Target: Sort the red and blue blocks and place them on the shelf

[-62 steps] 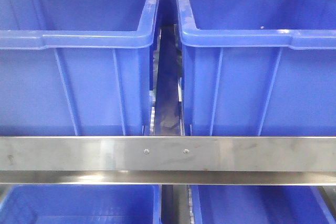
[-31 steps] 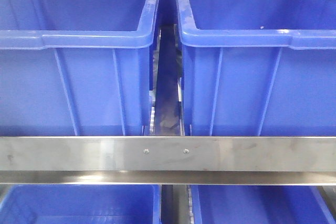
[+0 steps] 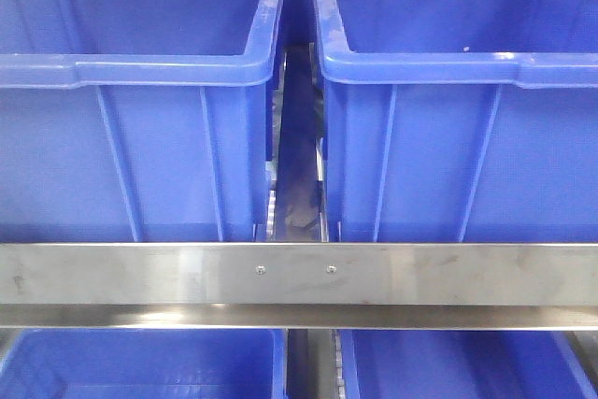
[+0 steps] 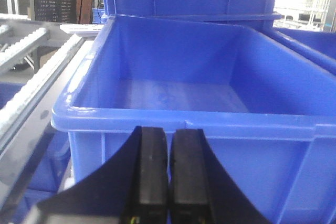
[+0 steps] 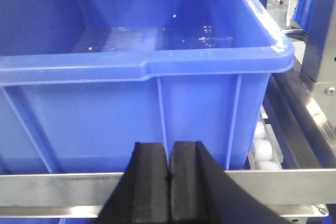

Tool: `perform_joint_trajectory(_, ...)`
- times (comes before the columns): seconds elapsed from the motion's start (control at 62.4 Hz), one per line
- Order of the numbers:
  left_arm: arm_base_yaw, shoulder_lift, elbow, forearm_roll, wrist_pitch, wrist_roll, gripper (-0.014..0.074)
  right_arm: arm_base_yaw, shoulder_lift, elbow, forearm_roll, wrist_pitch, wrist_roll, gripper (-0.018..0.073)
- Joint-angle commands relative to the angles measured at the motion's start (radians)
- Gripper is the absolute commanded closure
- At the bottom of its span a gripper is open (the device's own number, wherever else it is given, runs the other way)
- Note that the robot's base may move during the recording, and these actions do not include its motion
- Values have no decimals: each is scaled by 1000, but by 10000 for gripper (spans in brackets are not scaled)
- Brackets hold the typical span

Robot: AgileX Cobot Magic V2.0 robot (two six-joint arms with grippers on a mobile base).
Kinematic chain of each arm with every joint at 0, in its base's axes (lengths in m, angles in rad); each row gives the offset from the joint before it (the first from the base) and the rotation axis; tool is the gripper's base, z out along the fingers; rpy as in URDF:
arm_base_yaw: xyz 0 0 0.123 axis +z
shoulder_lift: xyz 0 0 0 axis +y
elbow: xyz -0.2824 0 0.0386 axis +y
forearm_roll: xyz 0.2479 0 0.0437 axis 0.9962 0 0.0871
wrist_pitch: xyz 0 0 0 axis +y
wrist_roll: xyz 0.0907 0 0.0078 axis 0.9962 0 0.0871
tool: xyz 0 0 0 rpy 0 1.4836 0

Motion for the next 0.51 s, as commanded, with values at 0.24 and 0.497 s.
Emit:
perform_joint_trajectory(0.24,-2,-22,30,22,-85,2,473,0,-17,2,-10,-92,-4,510)
perform_joint_trajectory(0.497,-2,-22,30,26,-85,2,473,0,-17,2,-10,-92,-4,510)
